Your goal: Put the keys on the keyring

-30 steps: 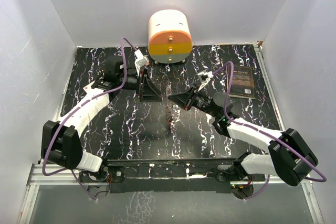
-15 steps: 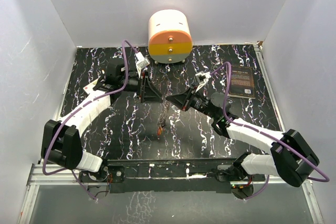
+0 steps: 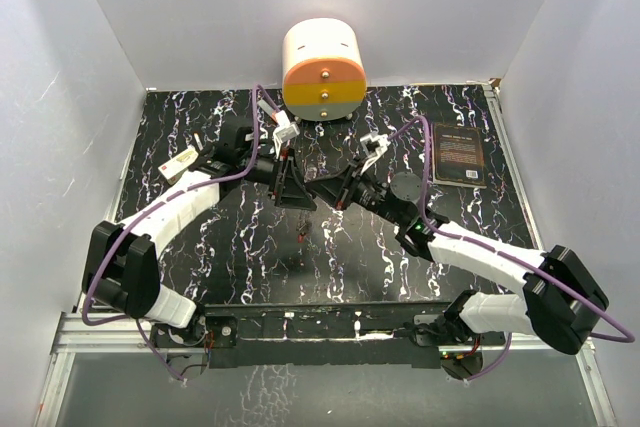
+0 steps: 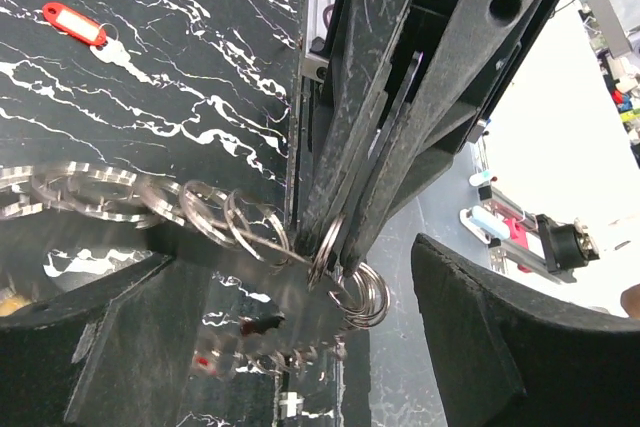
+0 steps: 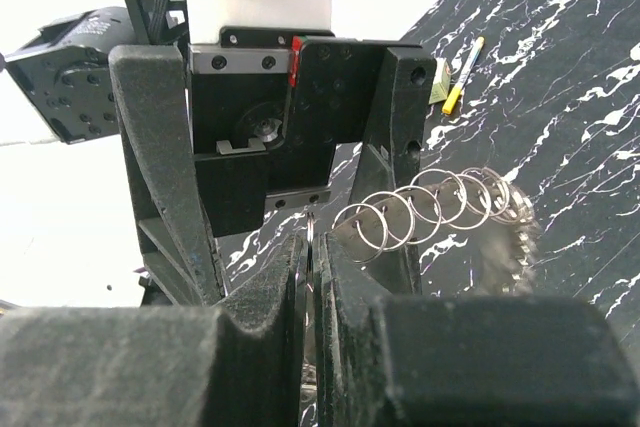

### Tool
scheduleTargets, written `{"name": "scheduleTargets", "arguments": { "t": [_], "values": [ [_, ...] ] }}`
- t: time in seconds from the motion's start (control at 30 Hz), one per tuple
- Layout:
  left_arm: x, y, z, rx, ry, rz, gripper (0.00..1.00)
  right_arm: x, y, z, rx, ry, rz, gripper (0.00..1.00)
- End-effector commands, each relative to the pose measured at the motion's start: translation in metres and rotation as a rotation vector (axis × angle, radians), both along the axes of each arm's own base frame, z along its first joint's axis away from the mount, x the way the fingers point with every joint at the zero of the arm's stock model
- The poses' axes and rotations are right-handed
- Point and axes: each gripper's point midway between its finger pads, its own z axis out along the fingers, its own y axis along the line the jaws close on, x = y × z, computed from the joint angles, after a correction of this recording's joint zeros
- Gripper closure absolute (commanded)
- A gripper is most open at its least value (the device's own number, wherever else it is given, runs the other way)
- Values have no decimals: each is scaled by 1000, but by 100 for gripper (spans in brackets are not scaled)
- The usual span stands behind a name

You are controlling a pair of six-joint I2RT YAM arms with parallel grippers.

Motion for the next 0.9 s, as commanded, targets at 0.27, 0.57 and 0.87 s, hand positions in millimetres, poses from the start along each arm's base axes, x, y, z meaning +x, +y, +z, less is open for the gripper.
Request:
{"name": "scheduleTargets", "arguments": {
  "t": [0.27, 0.57, 0.87],
  "values": [
    [0, 4, 22, 21, -143, 3, 31, -3, -2, 54, 78, -118, -63, 92],
    [32, 22, 6, 225, -311, 164, 29, -10, -6, 54, 76, -96, -55, 92],
    [52, 34, 0, 329, -375, 262, 27, -16, -12, 52, 85, -72, -55, 92]
  ]
}}
